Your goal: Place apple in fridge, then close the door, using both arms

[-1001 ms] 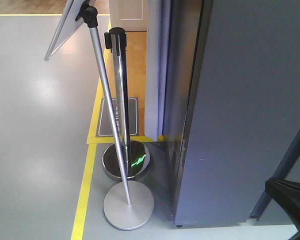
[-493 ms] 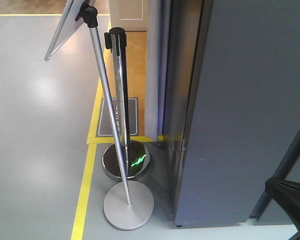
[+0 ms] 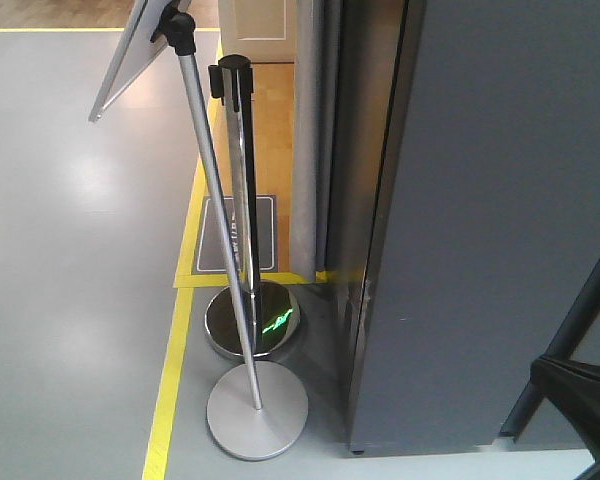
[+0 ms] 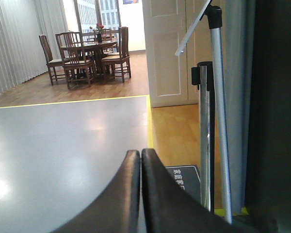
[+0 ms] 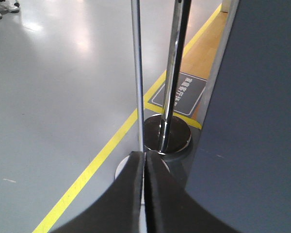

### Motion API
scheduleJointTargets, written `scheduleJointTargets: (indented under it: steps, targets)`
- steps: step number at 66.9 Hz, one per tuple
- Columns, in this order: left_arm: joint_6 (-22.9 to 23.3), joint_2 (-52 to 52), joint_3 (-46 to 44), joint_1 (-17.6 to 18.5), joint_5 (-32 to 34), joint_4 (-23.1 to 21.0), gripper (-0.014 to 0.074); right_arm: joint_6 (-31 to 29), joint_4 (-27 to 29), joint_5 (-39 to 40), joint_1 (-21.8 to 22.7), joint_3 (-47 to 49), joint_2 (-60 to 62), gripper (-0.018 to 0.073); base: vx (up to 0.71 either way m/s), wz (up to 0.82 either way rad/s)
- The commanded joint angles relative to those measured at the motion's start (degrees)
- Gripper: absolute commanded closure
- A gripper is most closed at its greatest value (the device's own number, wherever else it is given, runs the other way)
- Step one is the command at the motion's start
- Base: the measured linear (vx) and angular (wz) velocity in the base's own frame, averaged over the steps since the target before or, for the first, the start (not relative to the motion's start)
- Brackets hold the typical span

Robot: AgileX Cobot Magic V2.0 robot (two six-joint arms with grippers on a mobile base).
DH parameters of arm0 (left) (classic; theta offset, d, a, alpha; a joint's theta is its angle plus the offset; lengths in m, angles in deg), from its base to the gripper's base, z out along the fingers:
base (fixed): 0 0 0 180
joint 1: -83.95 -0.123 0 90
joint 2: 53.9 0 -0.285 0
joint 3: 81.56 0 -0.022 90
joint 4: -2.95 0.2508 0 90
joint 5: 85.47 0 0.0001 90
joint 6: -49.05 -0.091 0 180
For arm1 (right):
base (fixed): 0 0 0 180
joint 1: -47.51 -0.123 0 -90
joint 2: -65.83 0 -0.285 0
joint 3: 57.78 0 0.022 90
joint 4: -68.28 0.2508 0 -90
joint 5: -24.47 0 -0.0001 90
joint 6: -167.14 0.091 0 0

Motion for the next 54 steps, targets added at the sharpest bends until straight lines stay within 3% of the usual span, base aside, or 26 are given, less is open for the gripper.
scheduleJointTargets:
  steps: [1,13,22,32,38,50,54]
  targets:
    - [0.51,-0.92,1.63,0.34,4.08,-0.39,0.0601,-0.27,1.33,5.32,0.20,-0.66,0.49,0.0561,0.00,0.00]
    - [0.51,-0.92,1.63,0.34,4.08,-0.39,0.0601,7.81,-0.01,12.09,0.09,-7.12,6.36,0.0561,0.00,0.00]
    - [0.51,-0.92,1.63,0.34,4.08,-0.39,0.0601,21.45,-10.32,15.45,0.09,-11.81,12.97,0.0561,0.00,0.00]
    - [0.51,-0.92,1.63,0.34,4.08,-0.39,0.0601,41.98,-25.53,18.68,0.09,-15.50,19.57,0.0561,0.00,0.00]
    - [0.51,-0.92,1.63,0.34,4.08,-0.39,0.0601,50.73,-32.59,21.51,0.09,-17.53,23.19,0.0561,0.00,0.00]
    - [0.51,-0.92,1.63,0.34,4.08,-0.39,0.0601,61.68,-41.98,34.74,0.14,-23.69,29.11,0.0561,0.00,0.00]
    - [0.51,-0.92,1.63,0.34,4.08,-0.39,0.0601,63.70,-45.92,34.57,0.19,-23.39,30.24,0.0561,0.00,0.00]
